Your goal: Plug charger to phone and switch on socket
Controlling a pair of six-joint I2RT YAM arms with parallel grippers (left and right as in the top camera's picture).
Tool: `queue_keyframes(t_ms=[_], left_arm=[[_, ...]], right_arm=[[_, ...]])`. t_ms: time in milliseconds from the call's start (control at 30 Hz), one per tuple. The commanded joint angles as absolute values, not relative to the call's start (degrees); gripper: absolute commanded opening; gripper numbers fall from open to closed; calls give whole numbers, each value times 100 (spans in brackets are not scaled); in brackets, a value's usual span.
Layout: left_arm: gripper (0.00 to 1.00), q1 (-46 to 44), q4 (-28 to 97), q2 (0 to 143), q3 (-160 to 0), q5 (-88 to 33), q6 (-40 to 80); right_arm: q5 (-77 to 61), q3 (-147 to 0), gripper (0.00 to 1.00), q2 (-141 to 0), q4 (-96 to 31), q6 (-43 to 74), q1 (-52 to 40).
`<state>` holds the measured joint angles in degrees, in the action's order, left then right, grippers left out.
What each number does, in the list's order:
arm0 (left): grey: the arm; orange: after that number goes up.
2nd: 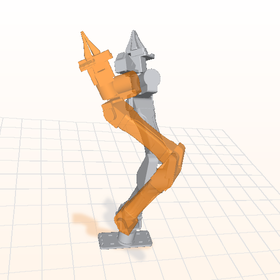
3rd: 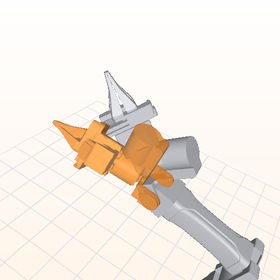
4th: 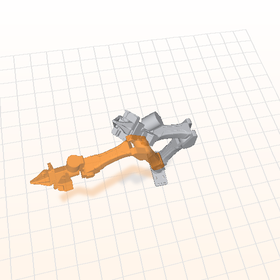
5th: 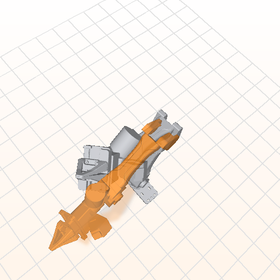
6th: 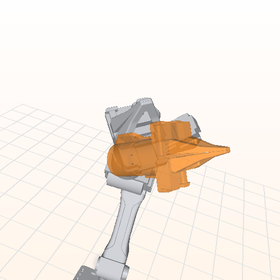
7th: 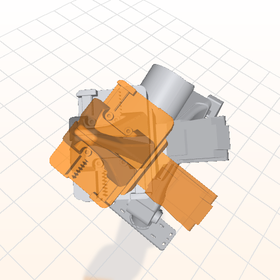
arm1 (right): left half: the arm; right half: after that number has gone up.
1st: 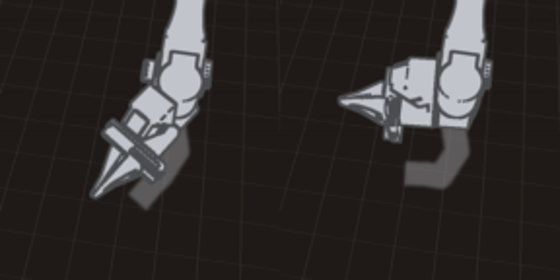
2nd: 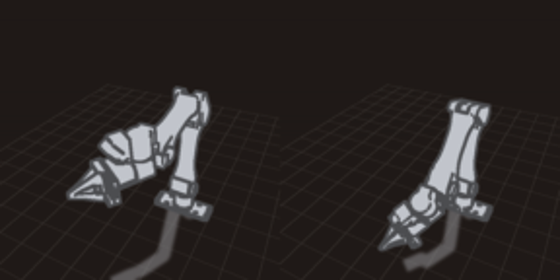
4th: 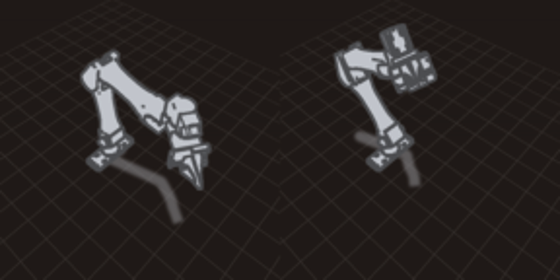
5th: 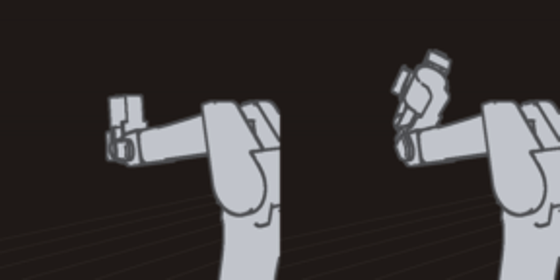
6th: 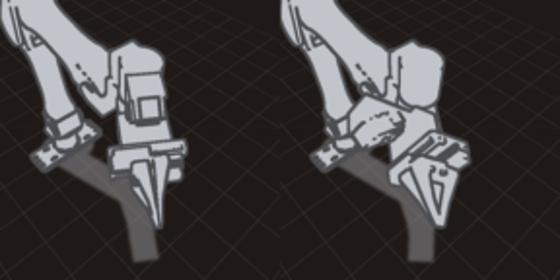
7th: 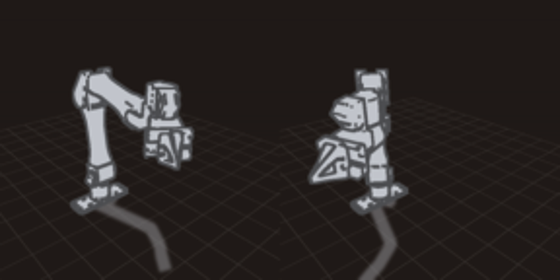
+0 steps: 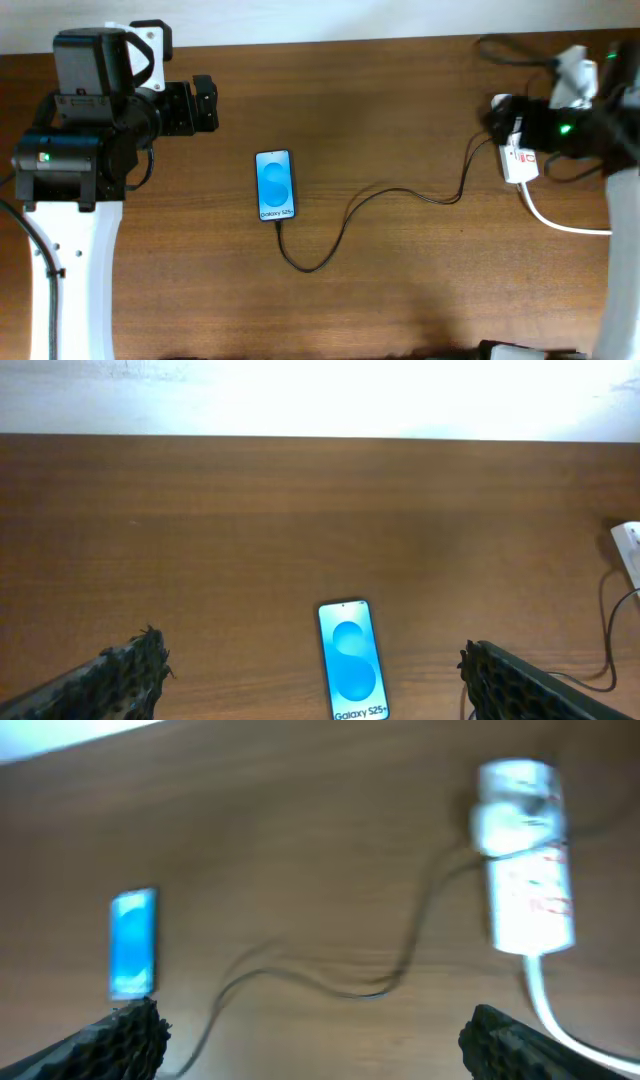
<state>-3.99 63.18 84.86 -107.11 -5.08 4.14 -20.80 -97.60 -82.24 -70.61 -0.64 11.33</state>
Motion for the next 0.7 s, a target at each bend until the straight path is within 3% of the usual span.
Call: queue_keyframes(t_ms=[0, 133, 533, 667], left_arm=[[99, -386, 6311, 8453, -10779, -467, 386], [99, -386, 6311, 8453, -10779, -467, 384], [99, -386, 6311, 8453, -10779, -467, 384], [99, -386, 6313, 8453, -10779, -467, 384]], right_arm=[[-2126, -9832, 98, -7741, -7295, -128, 276], [-2121, -9828, 98, -7846, -7500, -126, -600], [-1658, -9826, 98, -8042, -7439, -128, -602], [-1411, -9461, 98, -7100, -5789, -128, -598]])
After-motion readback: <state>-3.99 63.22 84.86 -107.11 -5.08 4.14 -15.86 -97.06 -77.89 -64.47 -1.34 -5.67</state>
